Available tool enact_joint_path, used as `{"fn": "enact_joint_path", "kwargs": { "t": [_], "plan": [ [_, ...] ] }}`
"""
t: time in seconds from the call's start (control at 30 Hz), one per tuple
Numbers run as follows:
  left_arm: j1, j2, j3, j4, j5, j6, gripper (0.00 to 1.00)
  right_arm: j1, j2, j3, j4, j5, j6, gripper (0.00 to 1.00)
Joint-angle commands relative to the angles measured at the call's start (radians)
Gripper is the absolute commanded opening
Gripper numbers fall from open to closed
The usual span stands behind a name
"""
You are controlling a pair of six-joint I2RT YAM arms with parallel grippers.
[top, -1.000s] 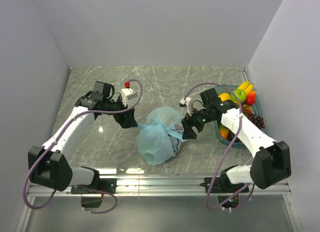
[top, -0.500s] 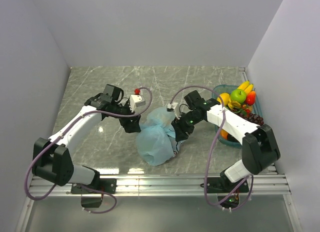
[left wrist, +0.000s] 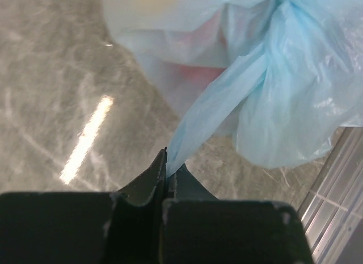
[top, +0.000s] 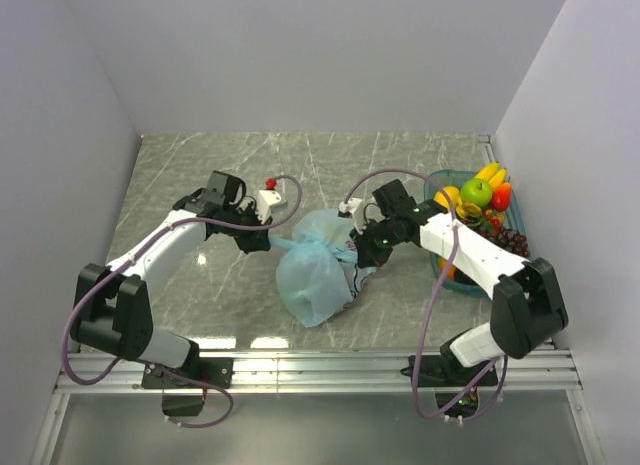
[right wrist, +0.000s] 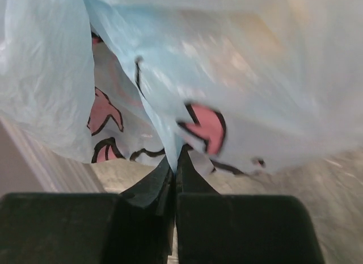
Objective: Place the fake fruits into the plastic bag and tie a complex knot
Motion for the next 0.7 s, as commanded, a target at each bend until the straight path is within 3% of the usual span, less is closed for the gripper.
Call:
{"fn": "enact_joint_path", "kwargs": {
  "t": [0.0, 0.13, 0.27, 0.67],
  "plan": [
    [0.08, -0.068, -0.006, 0.033, -0.039, -0.06, 0.0, -0.043, -0.091, -0.007, 0.023, 0.099, 0.023, 0.0],
    [0.196, -0.144, -0.028, 0.073, -0.126, -0.151, 0.0, -0.12, -0.133, 0.016, -0.015, 0.122, 0.02, 0.0],
    [0.289, -0.174, -0.031, 0.078, -0.18, -0.151, 0.0, -0.172, -0.17, 0.029, -0.034, 0.16, -0.017, 0.0],
    [0.557, -0.071, -0.038, 0.096, -0.142, -0.139, 0.0, -0.368, -0.154, -0.131, 0.098, 0.281, -0.129, 0.0]
  ]
}}
